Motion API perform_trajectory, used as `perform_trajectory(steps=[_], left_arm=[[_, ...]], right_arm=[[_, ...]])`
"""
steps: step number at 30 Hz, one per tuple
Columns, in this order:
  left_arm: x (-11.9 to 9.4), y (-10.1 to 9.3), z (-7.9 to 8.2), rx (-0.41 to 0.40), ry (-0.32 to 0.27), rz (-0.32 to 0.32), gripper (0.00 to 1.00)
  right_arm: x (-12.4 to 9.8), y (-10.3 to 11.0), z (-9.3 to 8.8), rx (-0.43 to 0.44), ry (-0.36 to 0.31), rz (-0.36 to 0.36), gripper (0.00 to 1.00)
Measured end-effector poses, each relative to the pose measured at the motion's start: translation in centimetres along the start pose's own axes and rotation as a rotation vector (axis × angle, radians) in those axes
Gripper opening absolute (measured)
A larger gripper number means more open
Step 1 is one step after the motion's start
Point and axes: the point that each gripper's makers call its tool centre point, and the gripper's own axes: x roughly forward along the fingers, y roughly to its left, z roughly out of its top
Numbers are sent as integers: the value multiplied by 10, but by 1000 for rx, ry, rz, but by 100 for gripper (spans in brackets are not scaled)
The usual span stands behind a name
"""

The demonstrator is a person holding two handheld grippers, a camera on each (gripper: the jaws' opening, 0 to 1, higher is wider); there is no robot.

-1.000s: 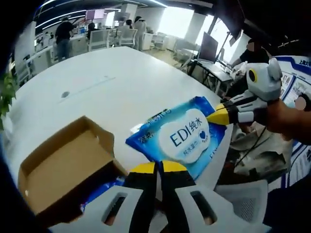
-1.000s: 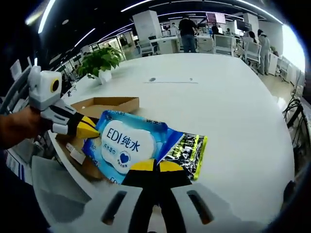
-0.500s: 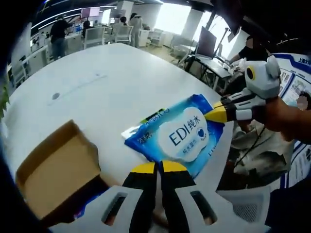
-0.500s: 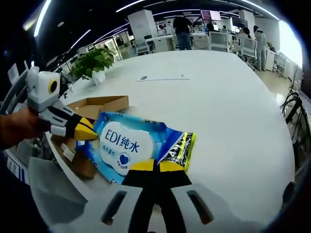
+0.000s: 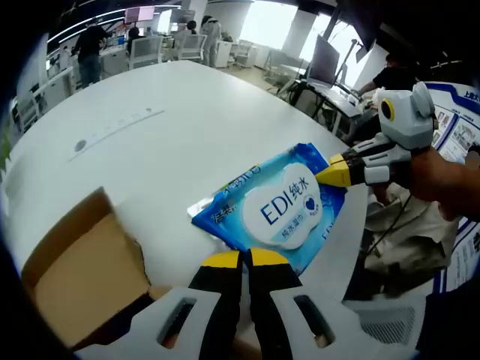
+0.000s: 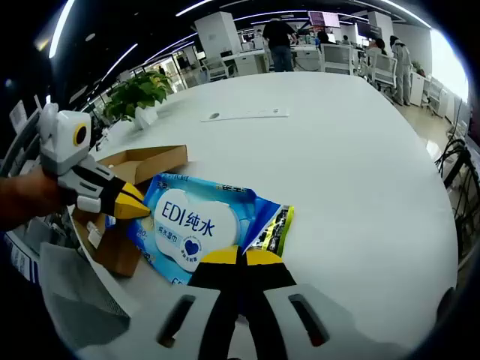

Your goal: Operate the shoe box by opening the lid, removing the specified soft item, and placing it in the target area until the item is outside and the box remains undamaged.

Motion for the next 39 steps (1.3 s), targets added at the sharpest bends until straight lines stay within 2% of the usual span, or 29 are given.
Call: perform_trajectory(steps=[21,39], left_arm=[[29,17,8,-17,16,12,0],[47,23,-1,-20,58,14,0]], right_arm=[[27,-23,1,10,26,0,0],[46,-35,-9,29,62,1,0]])
